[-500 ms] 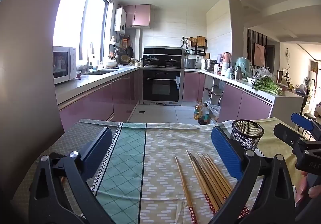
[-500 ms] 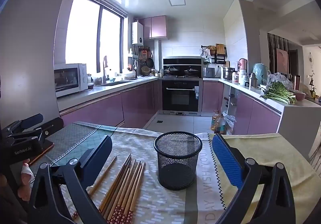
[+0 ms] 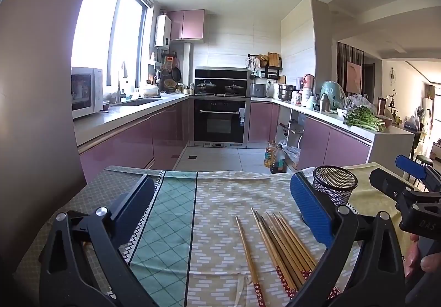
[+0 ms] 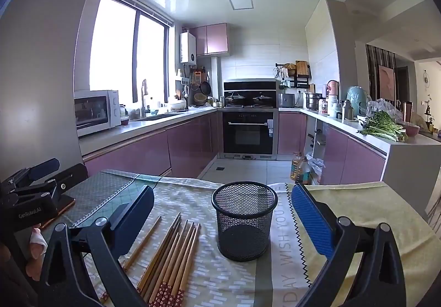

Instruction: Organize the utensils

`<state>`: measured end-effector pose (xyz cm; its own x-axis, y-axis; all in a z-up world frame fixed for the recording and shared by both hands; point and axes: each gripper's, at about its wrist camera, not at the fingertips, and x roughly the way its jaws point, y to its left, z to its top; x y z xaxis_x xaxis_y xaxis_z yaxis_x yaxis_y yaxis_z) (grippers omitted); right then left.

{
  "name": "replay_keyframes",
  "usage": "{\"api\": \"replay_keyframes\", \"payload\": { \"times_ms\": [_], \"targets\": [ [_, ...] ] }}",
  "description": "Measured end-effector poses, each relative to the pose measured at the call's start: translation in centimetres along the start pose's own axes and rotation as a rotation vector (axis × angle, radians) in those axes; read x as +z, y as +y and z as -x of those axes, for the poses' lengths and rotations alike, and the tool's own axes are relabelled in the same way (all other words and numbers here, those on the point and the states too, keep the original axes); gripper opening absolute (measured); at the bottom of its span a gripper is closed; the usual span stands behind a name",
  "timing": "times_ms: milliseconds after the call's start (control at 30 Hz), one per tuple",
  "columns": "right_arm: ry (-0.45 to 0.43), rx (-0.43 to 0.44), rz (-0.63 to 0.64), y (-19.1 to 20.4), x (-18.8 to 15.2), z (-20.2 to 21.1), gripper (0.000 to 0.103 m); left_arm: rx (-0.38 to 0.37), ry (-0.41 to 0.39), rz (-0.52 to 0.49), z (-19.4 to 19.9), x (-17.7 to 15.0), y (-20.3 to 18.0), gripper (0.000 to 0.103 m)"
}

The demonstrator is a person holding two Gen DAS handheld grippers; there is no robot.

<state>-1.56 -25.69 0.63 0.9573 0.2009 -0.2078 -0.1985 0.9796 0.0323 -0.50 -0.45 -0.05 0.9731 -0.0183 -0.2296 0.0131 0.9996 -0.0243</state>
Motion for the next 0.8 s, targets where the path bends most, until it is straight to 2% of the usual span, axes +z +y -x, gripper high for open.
{"api": "replay_keyframes", "payload": {
  "times_ms": [800],
  "targets": [
    [-0.016, -0.016, -0.009, -0.46, 0.07, 0.37, 0.097, 0.002, -0.023, -0.006, 0.85, 0.23, -0.03, 0.097]
  ]
}}
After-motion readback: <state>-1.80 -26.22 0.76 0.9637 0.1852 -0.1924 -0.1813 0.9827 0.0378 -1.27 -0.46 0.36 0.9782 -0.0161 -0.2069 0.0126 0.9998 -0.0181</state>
